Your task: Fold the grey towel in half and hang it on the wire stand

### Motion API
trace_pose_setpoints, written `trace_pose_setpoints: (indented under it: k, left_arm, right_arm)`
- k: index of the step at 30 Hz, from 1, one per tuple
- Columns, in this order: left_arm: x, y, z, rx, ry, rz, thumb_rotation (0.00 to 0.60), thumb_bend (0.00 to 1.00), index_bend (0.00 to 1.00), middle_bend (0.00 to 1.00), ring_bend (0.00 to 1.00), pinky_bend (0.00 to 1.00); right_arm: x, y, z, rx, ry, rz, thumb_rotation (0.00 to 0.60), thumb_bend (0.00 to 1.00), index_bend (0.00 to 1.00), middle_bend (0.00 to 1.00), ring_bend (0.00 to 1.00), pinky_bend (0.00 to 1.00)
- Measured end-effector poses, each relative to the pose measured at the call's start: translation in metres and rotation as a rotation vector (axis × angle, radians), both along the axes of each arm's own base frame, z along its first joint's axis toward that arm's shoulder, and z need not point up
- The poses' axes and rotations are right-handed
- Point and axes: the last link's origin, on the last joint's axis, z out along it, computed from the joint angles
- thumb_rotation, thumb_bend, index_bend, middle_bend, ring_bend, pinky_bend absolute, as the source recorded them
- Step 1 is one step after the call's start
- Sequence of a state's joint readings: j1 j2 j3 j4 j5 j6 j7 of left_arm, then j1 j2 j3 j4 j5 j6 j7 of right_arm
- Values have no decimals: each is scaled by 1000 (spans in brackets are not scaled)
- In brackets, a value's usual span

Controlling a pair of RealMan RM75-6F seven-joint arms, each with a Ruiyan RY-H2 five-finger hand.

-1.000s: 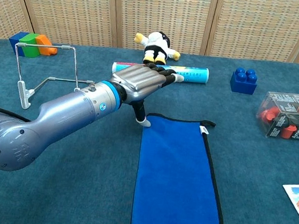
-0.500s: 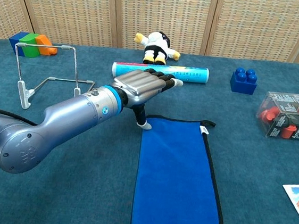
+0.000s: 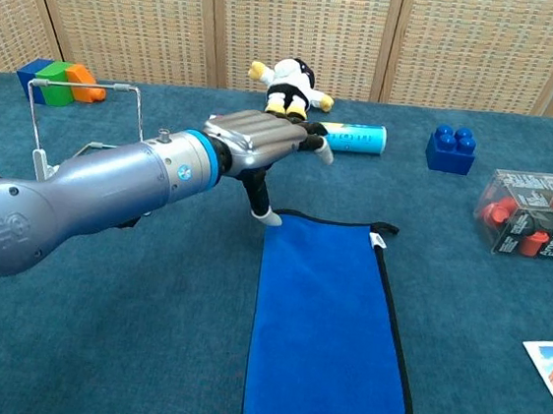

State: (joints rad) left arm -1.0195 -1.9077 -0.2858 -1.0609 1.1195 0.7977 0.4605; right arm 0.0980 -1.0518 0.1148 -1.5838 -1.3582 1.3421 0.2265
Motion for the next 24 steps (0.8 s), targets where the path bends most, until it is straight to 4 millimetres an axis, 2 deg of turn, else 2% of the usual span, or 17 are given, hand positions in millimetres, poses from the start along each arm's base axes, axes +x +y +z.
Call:
trace_pose_setpoints:
  k: [4, 13, 24]
  left_arm:
    - [-2, 1, 3, -9, 8, 73, 600, 243, 347, 0, 0, 0]
    - [-1, 3, -4, -1, 9, 209, 600, 268, 359, 0, 0, 0]
    - [9, 3, -19, 0, 33, 265, 600, 280, 366, 0, 0, 0]
  right_arm:
    - [0, 0, 0, -1, 0, 0, 600, 0, 0, 0, 0, 0]
    - [-1, 0, 1, -2, -2, -4, 600, 0, 0, 0, 0, 0]
    - [-1, 0, -1, 7, 0, -4, 600, 0, 0, 0, 0, 0]
